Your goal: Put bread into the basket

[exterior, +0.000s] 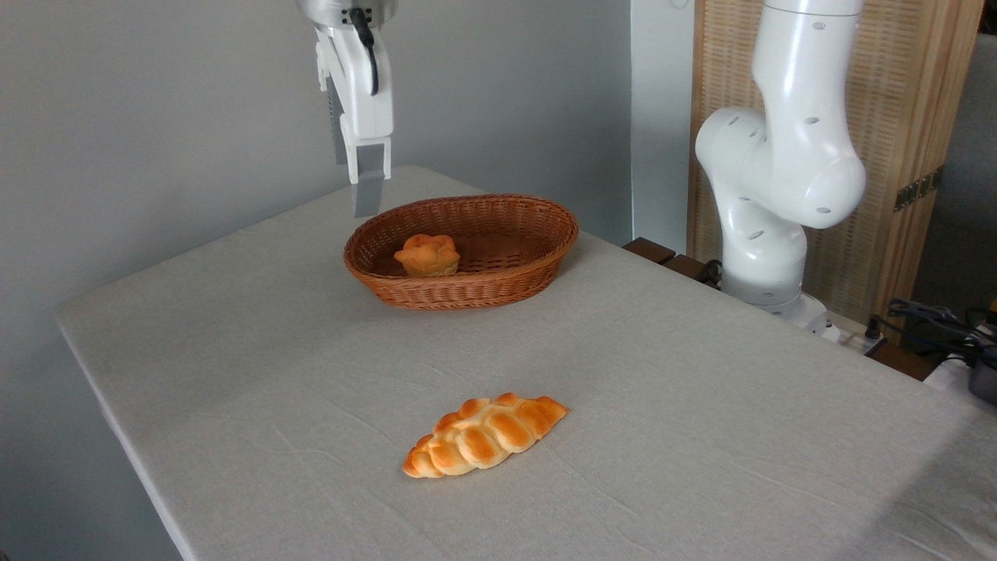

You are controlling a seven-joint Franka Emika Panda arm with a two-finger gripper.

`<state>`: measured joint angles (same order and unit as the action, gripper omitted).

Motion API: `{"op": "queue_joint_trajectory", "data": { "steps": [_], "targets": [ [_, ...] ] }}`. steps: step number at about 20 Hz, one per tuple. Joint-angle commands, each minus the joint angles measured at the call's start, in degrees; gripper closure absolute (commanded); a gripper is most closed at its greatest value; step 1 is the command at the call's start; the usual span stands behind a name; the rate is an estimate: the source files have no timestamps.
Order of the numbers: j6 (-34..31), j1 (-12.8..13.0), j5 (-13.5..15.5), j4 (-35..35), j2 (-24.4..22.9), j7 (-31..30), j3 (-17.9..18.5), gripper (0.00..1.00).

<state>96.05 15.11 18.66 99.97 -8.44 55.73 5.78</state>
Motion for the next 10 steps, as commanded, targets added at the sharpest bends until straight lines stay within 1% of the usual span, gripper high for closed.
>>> {"op": "queue_joint_trajectory", "data": {
  "steps": [1, 2, 3, 4, 5, 6, 10],
  "targets": [
    [-6.9, -1.3, -11.1, -11.2, 6.5, -6.2, -0.6, 0.0],
    [-7.5, -1.3, -13.7, -12.3, 7.2, -9.3, -0.8, 0.0],
    [-7.7, -1.2, -15.4, -12.6, 7.4, -12.9, -0.9, 0.0],
    [-7.6, -1.3, -16.5, -12.6, 7.4, -15.9, -0.9, 0.0],
    [-7.7, -1.2, -17.6, -12.6, 7.4, -17.7, -0.9, 0.0],
    [-7.7, -1.2, -18.0, -12.6, 7.3, -17.8, -0.8, 0.0],
    [-8.1, -1.2, -18.0, -11.5, 6.8, -18.1, -0.7, 0.0]
  ]
}}
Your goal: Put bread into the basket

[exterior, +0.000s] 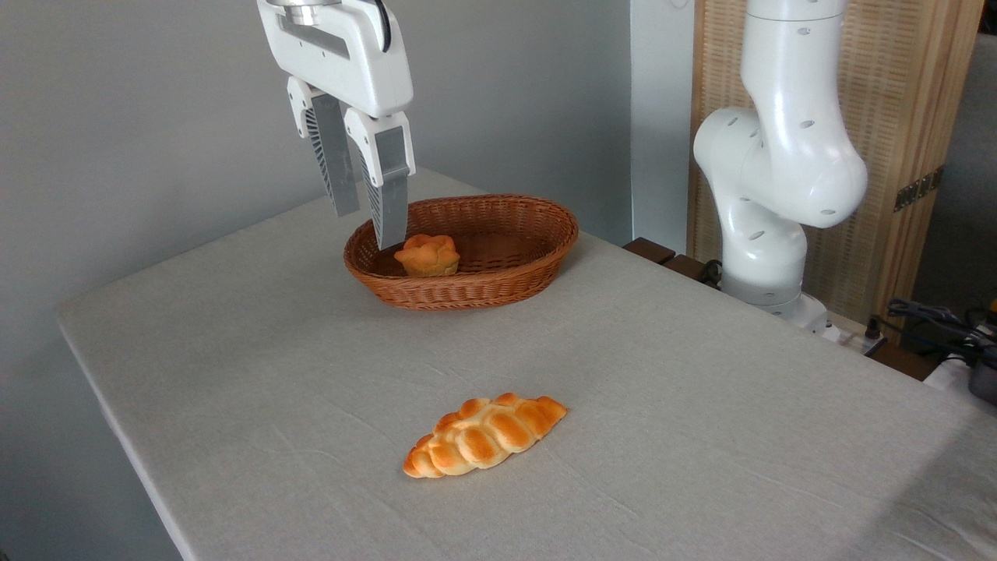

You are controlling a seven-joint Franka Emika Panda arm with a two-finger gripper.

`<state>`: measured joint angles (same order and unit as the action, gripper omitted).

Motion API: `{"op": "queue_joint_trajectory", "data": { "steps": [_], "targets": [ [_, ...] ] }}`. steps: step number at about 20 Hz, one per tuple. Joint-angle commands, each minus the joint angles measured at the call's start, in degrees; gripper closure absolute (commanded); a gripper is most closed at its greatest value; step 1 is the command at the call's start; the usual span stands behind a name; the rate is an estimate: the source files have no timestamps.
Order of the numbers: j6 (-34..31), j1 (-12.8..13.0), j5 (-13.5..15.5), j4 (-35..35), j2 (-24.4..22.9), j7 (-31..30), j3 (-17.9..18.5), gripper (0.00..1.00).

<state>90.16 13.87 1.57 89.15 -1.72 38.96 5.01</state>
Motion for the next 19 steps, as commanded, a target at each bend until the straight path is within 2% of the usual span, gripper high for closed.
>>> {"op": "queue_joint_trajectory", "data": {
  "steps": [1, 9, 10, 11, 12, 19],
  "targets": [
    [-2.2, 0.0, -1.0, -0.7, 0.1, -1.3, 0.1, 0.0],
    [-2.1, -0.2, -1.0, -0.6, 0.2, -1.9, 0.5, 0.0],
    [-2.1, -1.7, -0.9, -0.6, 0.1, -1.9, -0.2, 0.0],
    [-2.1, -4.6, -0.7, -0.6, 0.1, -1.7, -2.1, 0.0],
    [-2.1, -6.3, -0.7, -0.6, 0.0, -1.9, -4.3, 0.0],
    [-2.3, -6.6, -0.7, -0.6, 0.0, -1.6, -4.8, 0.0]
  ]
}}
